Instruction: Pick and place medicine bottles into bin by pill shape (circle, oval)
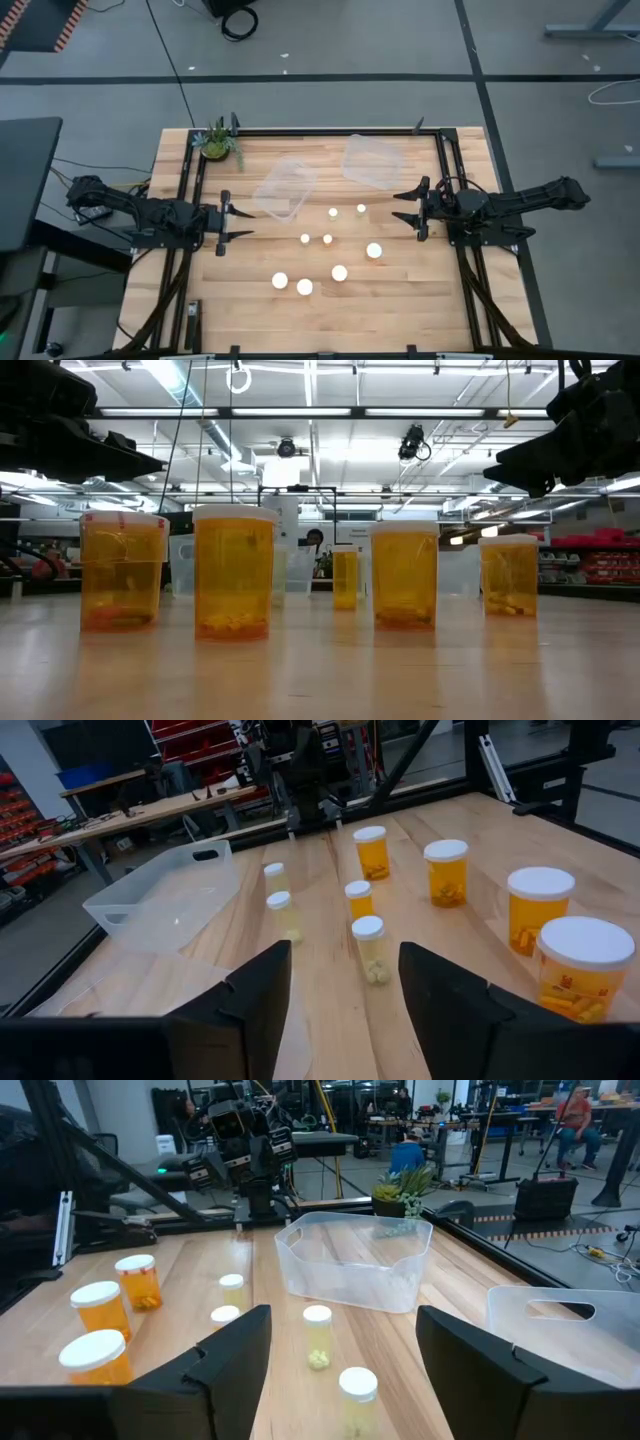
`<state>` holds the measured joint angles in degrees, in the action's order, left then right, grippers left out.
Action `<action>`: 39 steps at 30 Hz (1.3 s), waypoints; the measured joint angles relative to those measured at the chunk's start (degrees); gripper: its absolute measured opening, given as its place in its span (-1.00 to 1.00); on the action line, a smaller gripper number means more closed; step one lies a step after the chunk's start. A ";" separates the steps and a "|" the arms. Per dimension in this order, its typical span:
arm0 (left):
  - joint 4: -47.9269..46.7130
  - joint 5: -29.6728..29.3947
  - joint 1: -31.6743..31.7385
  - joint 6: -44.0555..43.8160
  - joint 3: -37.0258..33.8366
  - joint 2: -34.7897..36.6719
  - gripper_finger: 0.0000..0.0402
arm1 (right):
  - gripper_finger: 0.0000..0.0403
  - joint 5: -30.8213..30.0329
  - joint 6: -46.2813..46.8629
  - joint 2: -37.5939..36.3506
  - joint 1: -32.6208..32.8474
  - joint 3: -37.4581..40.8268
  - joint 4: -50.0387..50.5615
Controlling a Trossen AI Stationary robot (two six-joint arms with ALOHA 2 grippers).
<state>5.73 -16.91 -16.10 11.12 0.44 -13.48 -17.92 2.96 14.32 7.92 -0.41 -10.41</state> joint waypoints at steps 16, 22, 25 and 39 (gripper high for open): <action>0.01 -0.01 0.00 -0.01 -0.01 0.00 -0.05 | 0.28 0.01 -0.01 -0.01 -0.01 -0.01 0.01; 0.36 0.00 0.01 0.00 0.00 0.00 -0.04 | 0.28 -0.01 -0.02 0.01 -0.02 0.01 -0.01; 0.38 0.00 0.00 0.04 -0.01 -0.01 -0.02 | 0.28 0.01 -0.02 0.00 -0.01 -0.01 0.01; 1.36 1.29 0.00 -24.02 -0.01 -0.01 -0.01 | 0.28 0.00 -0.02 0.00 -0.02 0.00 0.01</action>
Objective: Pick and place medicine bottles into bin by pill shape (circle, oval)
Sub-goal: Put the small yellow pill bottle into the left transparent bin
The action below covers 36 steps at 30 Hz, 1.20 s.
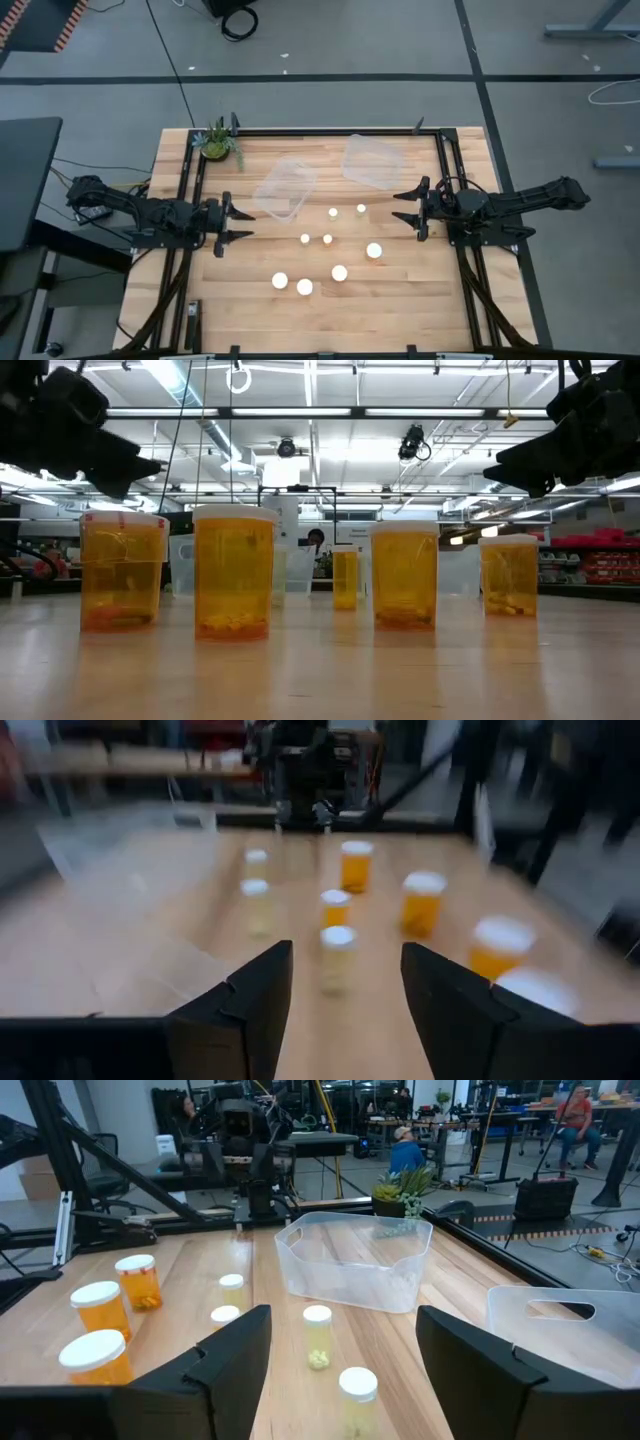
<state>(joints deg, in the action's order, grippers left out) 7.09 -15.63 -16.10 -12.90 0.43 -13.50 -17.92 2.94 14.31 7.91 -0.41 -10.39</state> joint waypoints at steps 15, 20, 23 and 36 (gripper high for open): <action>2.10 -3.20 0.17 -5.95 0.00 0.02 -0.04 | 0.28 0.01 0.01 0.01 0.00 0.00 0.00; 1.36 1.67 0.17 -0.54 0.01 -0.73 -0.08 | 0.28 0.01 0.01 0.01 0.00 -0.01 0.00; 2.90 0.75 0.47 0.33 0.13 -2.29 -0.15 | 0.28 0.01 0.00 0.01 0.00 -0.01 0.00; 2.12 0.81 8.35 1.32 11.74 -25.53 -0.44 | 0.28 0.01 0.00 -0.01 0.00 -0.01 0.00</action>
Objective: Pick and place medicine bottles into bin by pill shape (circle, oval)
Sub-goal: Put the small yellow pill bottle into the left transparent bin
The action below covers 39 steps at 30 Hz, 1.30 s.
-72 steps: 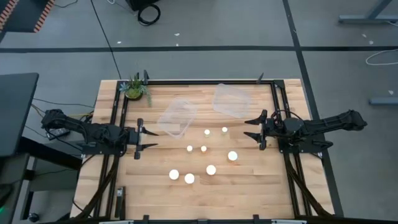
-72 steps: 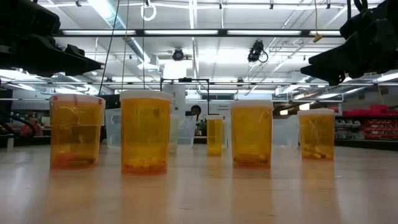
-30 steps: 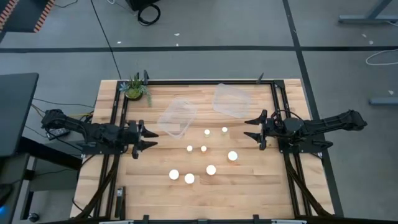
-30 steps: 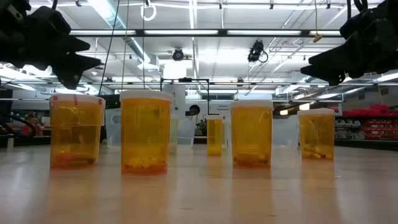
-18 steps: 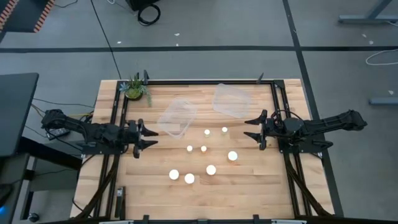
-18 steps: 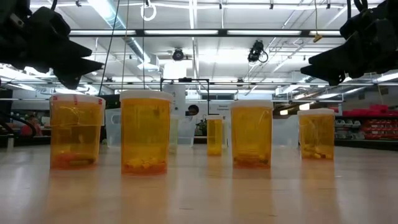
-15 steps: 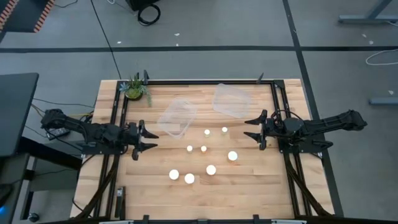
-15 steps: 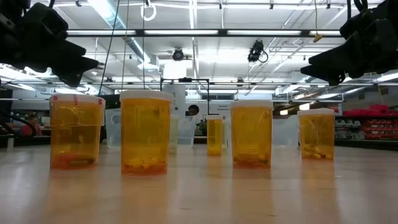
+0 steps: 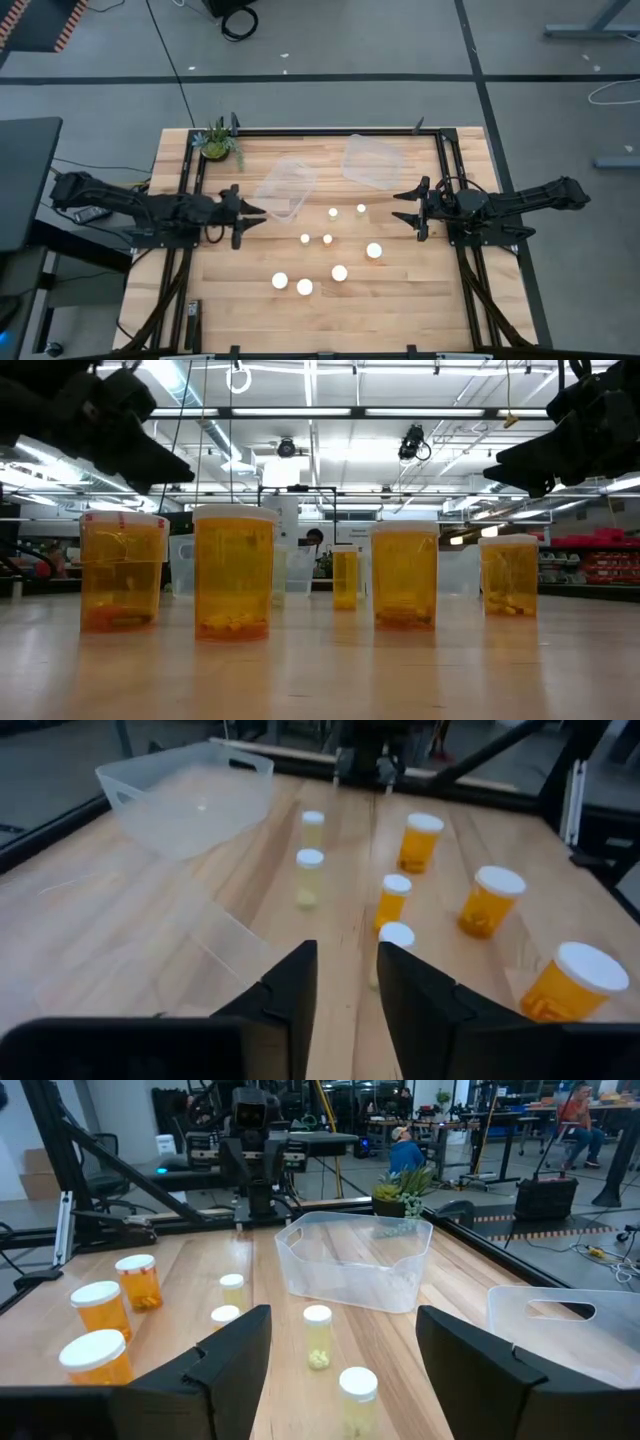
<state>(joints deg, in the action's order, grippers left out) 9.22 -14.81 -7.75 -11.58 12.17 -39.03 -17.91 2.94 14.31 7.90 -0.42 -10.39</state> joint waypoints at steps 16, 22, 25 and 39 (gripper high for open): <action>-7.00 3.50 0.97 -2.97 18.02 -25.62 -0.15 | 0.28 0.00 0.01 0.01 0.00 0.00 0.50; -13.05 8.09 3.96 5.29 25.68 -32.06 -0.12 | 0.28 0.00 0.00 0.02 0.00 0.00 0.72; -18.65 8.15 5.53 5.80 30.33 -34.83 -0.10 | 0.28 -0.01 0.00 0.05 0.01 0.02 1.02; -31.58 9.73 3.61 -2.28 43.62 -46.74 0.17 | 0.28 0.00 0.00 0.11 0.00 0.02 1.42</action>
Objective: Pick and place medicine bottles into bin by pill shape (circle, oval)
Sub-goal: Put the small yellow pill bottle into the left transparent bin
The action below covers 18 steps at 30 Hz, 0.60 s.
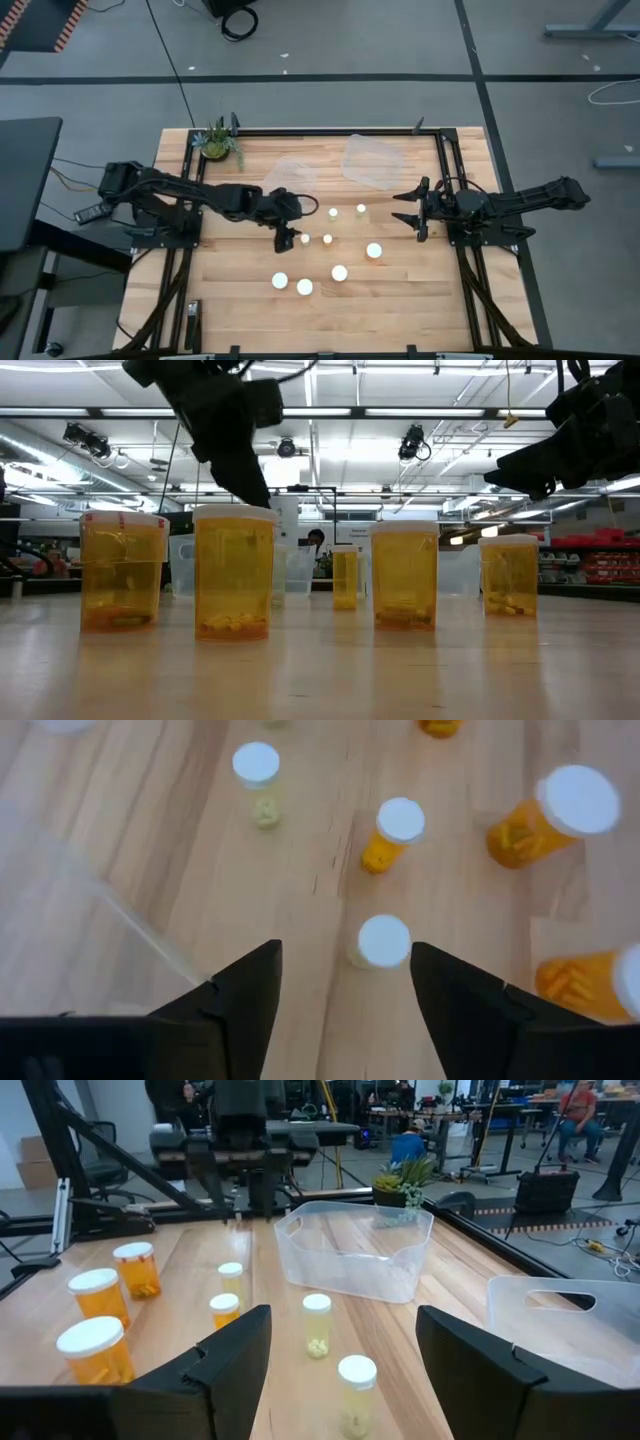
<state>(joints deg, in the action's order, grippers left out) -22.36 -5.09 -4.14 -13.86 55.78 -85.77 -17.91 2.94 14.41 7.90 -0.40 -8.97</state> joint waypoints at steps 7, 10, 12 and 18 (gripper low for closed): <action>-1.83 -0.21 0.61 -0.95 6.12 -7.77 0.17 | 0.28 0.00 0.01 0.01 0.00 0.00 0.40; -2.98 -0.26 0.62 -0.66 9.64 -11.10 0.17 | 0.28 0.00 0.01 0.07 0.00 0.00 0.56; -4.98 -0.22 0.61 -0.62 12.24 -13.23 0.16 | 0.28 0.00 0.02 0.09 0.02 0.00 0.66; -10.10 -0.21 0.59 -0.47 20.37 -18.87 0.16 | 0.28 0.00 0.00 0.17 0.00 0.00 0.96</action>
<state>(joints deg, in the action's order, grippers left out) -32.46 -5.30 -3.55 -14.33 76.15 -104.64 -17.91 2.94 14.59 7.90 -0.40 -8.01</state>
